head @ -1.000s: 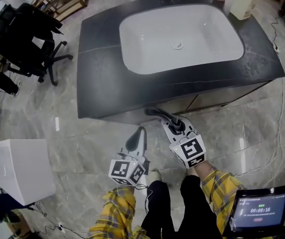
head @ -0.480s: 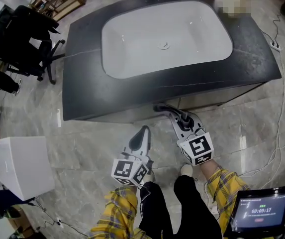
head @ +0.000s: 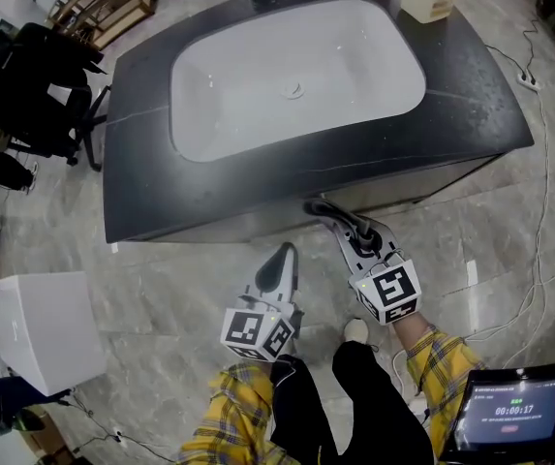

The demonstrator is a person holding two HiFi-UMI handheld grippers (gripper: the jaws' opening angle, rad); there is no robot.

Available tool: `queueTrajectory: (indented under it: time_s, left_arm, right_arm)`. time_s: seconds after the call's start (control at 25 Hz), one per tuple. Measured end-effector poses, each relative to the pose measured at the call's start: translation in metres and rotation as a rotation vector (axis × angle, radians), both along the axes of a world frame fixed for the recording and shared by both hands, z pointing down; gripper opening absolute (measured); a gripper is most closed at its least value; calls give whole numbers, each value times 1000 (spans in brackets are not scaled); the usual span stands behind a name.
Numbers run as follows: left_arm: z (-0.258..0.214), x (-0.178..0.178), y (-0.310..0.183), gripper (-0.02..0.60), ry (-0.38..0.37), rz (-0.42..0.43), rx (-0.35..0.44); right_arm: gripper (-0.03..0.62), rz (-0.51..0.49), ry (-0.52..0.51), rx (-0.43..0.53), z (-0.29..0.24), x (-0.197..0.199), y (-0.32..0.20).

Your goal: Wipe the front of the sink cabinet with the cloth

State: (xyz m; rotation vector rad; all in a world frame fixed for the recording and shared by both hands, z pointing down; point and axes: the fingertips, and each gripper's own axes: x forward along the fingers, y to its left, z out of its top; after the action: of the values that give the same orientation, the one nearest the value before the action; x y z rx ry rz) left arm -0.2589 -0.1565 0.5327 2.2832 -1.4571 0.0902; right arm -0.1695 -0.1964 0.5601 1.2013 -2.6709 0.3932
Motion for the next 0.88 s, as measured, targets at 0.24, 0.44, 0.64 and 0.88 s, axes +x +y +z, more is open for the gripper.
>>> queueTrajectory:
  time_s: [0.24,0.44,0.64,0.88]
  left_arm:
    - [1,-9,6,6,3,-17,-6]
    - [3,-51,19,6,-3,-51,-10]
    - [10,-116,43,6,-25,-95,-32]
    - [15,-203,68,6,-65,-149,-47]
  right_arm:
    - [44,-64,11,3,-1,-15,23]
    - [43,-115,16,1,1,-64,40]
    - [43,-188,1,-25,5,-138,61]
    - [43,-246,6,-58,19,-225,86]
